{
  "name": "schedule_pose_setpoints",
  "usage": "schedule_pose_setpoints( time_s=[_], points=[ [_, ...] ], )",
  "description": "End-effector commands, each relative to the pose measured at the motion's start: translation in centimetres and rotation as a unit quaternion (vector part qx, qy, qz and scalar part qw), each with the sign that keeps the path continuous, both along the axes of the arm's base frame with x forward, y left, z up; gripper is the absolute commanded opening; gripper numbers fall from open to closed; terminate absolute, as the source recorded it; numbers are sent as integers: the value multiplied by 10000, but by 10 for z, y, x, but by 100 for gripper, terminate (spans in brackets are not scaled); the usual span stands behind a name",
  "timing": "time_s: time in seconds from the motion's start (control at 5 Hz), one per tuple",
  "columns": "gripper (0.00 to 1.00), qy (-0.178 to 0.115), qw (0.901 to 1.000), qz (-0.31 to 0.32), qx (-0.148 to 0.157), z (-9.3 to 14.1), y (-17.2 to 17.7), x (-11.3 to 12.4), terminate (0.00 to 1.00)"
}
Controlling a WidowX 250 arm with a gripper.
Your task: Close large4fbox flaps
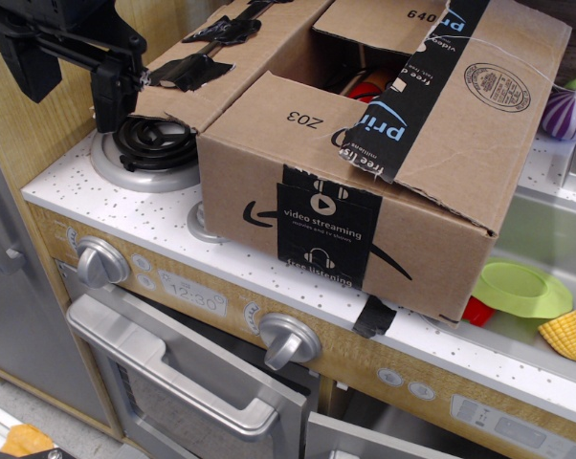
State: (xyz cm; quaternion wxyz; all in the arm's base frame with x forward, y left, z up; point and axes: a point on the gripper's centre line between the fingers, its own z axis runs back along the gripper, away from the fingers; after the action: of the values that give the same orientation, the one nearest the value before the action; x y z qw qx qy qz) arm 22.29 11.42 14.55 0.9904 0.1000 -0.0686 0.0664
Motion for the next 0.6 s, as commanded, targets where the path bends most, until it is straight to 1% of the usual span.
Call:
schedule_pose_setpoints(
  time_s=[0.0, 0.2, 0.4],
  points=[
    [100, 0, 10000, 0, 0, 0, 0, 0, 0],
    [100, -355, 9993, -20, -126, -23, 13, -4, 0],
    [100, -533, 9985, 9, -134, -36, 21, 0, 0]
  ],
)
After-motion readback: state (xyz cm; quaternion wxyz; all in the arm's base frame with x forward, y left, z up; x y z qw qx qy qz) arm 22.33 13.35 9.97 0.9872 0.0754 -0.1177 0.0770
